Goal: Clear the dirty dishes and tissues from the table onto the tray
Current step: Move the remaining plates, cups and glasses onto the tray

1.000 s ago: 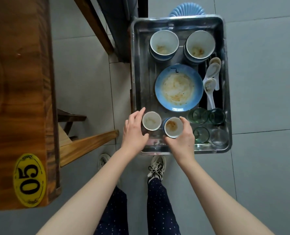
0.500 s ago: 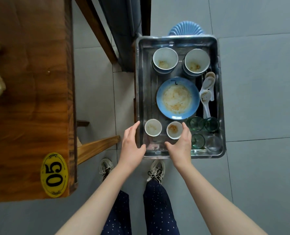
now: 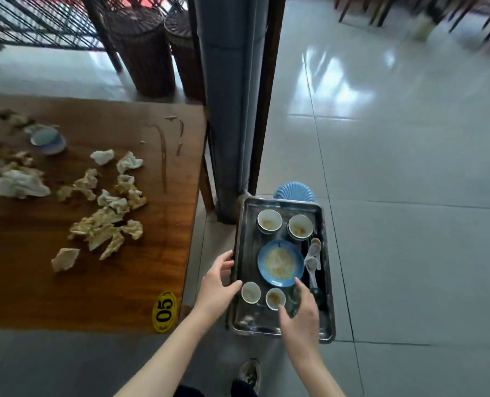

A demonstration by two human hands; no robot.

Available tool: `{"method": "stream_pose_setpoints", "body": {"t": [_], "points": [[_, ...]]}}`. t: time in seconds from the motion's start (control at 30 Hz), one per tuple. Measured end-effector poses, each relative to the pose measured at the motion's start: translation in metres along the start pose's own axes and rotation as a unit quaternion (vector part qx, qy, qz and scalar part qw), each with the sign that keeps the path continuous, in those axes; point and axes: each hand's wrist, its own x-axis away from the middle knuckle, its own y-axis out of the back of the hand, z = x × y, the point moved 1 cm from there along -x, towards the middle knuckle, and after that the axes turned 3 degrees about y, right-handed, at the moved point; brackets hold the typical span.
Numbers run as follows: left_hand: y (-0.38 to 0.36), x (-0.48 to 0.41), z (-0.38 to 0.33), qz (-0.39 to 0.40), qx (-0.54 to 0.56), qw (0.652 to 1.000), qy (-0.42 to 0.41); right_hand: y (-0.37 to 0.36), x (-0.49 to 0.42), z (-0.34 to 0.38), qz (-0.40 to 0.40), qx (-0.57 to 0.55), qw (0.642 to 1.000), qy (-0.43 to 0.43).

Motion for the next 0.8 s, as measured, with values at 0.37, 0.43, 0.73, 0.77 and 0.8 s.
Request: {"method": "stream_pose_setpoints", "body": {"t": [0.37,0.43,0.73,0.77,0.8], "points": [[0.187,0.051,0.002,-0.153,0.099,0.983,0.004,-0.044,0.019,0.12,0.038,-0.015,0.992,0.122],[0.221,0.057,0.014,-0.175,0.103,0.979,0.0,-0.066,0.028,0.143,0.045,-0.016,0.99,0.135],[0.399,0.079,0.101,-0.242,0.122,0.963,-0.011,-0.219,0.093,0.243,0.079,-0.017,0.99,0.117],[0.419,0.08,0.111,-0.242,0.122,0.962,-0.01,-0.238,0.103,0.254,0.088,-0.024,0.99,0.106],[0.437,0.081,0.119,-0.244,0.124,0.962,-0.007,-0.256,0.112,0.266,0.101,-0.028,0.989,0.1]]}}
